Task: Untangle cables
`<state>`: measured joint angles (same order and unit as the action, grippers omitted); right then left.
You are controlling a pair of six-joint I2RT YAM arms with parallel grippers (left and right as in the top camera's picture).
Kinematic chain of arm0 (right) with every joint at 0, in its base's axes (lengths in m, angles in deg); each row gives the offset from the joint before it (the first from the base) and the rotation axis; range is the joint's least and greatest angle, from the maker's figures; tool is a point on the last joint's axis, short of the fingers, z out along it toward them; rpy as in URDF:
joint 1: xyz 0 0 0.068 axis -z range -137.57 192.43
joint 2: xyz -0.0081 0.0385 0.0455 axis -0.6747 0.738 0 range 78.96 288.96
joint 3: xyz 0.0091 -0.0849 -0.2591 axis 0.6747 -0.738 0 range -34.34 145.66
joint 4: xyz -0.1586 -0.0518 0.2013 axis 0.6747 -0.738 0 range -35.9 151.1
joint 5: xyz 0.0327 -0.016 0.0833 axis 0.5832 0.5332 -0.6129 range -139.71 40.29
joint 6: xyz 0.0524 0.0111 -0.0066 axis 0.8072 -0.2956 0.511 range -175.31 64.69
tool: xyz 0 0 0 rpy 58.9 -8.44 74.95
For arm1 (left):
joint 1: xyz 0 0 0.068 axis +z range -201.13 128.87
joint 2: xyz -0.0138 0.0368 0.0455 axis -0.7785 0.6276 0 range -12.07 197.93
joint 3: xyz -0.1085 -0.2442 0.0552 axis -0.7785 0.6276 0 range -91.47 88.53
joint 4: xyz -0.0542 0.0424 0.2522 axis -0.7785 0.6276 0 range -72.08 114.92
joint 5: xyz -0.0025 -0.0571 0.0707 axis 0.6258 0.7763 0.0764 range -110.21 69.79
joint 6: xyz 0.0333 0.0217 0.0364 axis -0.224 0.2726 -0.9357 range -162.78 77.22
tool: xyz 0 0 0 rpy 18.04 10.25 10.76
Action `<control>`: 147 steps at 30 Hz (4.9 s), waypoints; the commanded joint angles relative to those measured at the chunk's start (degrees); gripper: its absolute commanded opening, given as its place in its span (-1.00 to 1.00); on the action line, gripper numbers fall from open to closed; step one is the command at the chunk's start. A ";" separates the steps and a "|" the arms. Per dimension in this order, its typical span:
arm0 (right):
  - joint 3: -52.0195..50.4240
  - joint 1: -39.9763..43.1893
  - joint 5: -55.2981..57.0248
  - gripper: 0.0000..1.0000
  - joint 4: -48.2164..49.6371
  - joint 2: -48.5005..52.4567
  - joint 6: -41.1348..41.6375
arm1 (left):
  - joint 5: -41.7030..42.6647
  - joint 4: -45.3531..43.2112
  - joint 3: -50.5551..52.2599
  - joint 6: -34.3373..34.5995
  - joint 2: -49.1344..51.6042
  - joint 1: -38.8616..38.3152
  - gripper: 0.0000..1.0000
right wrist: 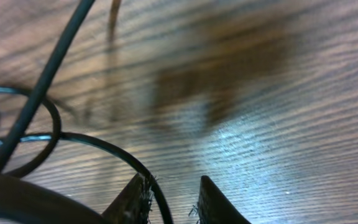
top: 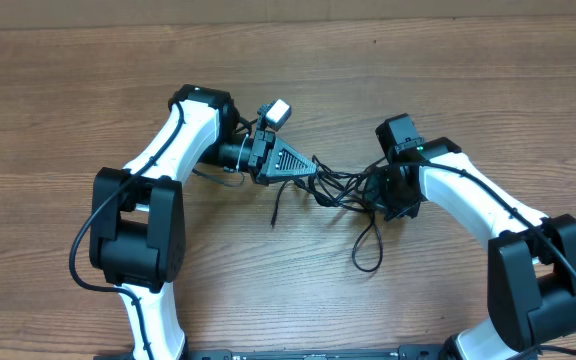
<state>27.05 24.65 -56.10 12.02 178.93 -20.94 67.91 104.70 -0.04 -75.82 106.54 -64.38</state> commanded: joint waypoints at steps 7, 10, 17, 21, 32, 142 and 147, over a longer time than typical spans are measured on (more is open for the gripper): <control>-1.38 -0.15 1.16 -0.43 -0.09 -0.61 0.07 | 0.87 -10.73 -1.11 4.81 -2.73 -0.02 -0.91; -1.38 -0.15 0.04 -0.43 0.92 -0.61 0.07 | -7.13 -16.31 -1.11 16.46 -2.73 -0.52 -0.91; -1.38 -0.17 -2.67 -0.43 4.07 -0.61 0.04 | -40.22 -25.92 -1.11 55.36 -2.75 -3.93 -0.91; -1.38 -0.15 -2.73 -0.43 5.16 -0.61 0.07 | -31.30 -33.16 -1.22 56.50 -2.80 -5.35 -0.91; -1.29 0.09 -7.43 -0.30 8.00 -0.61 -3.26 | -20.68 -42.99 -3.13 64.61 -3.30 -4.37 -0.92; -0.68 22.77 -5.18 0.16 -0.79 -0.61 -4.72 | -76.67 -37.88 -8.96 57.40 -14.84 -6.27 -0.92; -1.22 22.77 -3.19 0.10 -0.48 -0.61 -4.68 | -78.73 -33.24 -8.96 57.37 -14.84 -6.25 -0.92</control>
<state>26.06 47.58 -61.22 11.23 178.93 -25.55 -7.78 70.37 -9.12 -17.50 91.48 -70.74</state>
